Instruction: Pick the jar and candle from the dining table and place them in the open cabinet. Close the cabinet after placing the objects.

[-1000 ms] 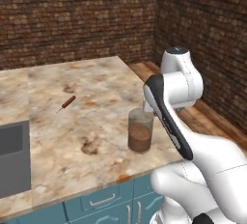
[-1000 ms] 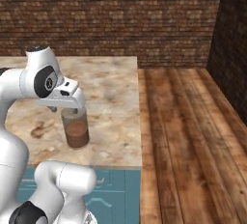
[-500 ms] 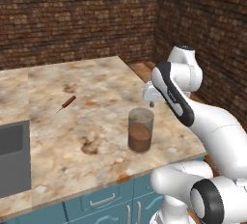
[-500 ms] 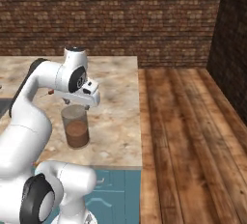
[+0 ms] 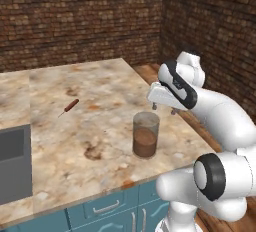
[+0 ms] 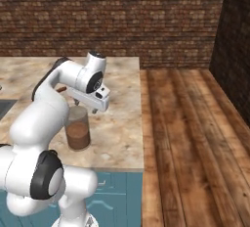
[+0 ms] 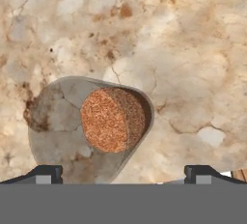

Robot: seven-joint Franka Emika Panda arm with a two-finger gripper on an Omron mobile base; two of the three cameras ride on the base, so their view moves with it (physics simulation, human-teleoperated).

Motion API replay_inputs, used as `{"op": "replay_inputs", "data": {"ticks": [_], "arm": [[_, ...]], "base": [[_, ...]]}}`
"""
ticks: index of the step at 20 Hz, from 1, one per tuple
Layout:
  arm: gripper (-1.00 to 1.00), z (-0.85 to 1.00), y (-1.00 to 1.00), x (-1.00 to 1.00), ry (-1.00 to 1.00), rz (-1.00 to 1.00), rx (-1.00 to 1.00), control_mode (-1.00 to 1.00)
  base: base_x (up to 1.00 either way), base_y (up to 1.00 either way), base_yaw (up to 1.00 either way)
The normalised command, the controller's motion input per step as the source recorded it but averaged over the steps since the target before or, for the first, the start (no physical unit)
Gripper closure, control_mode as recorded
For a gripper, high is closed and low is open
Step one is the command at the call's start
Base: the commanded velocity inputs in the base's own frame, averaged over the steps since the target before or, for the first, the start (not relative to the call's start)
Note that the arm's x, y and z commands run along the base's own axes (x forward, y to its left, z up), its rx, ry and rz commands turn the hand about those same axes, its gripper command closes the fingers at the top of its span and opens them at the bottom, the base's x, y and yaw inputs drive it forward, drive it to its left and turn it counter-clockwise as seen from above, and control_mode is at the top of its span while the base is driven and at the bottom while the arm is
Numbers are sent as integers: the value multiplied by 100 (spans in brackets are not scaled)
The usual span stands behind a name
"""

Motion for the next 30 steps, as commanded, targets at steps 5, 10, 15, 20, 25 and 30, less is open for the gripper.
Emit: {"op": "replay_inputs", "data": {"ticks": [5, 10, 15, 20, 25, 30], "arm": [[-100, -22, 3, 8, 0, -5, 0, -100], [-100, -44, 9, 29, -3, -12, 0, -100], [-100, -40, 20, 35, -8, -15, 0, -100], [-100, -29, 12, 21, -5, -11, 0, -100], [-100, -32, 0, 12, 0, -6, 0, -100], [-100, -14, 2, -3, 0, -1, 1, -100]], "base": [[0, 0, 0], [0, 0, 0], [0, 0, 0], [0, 0, 0], [0, 0, 0], [0, 0, 0]]}}
